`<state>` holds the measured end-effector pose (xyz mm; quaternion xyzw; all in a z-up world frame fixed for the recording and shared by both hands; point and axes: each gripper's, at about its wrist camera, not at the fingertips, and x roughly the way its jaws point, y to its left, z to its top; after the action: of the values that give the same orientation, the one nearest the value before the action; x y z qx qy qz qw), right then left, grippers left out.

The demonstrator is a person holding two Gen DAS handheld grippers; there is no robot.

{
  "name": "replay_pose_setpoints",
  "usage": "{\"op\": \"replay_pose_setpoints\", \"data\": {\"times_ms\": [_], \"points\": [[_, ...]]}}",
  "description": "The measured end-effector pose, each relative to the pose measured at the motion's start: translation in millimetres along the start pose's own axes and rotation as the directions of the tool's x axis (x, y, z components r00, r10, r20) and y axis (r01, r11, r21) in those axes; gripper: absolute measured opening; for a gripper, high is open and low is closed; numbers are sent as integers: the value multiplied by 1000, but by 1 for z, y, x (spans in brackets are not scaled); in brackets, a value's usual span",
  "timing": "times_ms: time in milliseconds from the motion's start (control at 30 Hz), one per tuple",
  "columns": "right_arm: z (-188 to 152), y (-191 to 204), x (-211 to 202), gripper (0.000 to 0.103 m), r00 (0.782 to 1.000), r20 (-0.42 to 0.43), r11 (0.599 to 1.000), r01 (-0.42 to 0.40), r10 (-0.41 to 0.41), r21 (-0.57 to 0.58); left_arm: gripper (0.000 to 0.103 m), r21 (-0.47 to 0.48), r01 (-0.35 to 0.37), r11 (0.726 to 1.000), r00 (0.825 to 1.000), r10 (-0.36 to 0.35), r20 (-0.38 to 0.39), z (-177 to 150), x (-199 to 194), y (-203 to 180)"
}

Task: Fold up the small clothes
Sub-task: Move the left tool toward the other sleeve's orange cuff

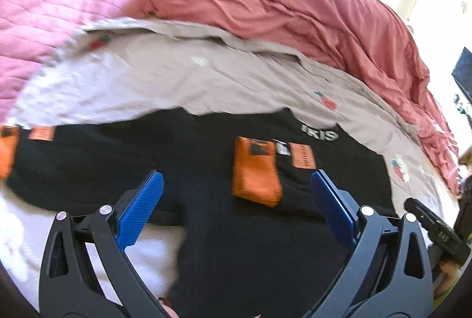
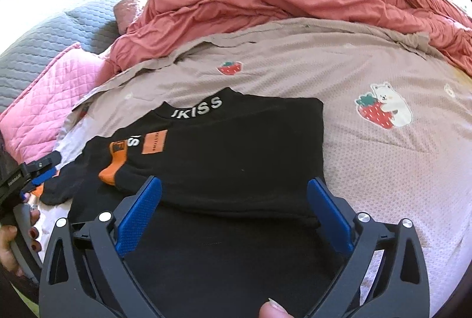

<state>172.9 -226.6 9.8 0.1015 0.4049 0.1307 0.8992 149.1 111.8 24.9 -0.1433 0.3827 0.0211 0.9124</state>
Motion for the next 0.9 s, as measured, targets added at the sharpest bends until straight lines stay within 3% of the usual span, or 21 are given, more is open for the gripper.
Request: {"op": "replay_pose_setpoints", "data": {"times_ms": [267,900], "points": [[-1,23,-7,98,999,22,999,-37,38,-23,94,-6,-95,995,994,96,50,-3,-41,30],[3,138,1,98,989,-12,965,-144,145,-220,94,-134,-168,977,984,174,35,-5,-73,113]]}}
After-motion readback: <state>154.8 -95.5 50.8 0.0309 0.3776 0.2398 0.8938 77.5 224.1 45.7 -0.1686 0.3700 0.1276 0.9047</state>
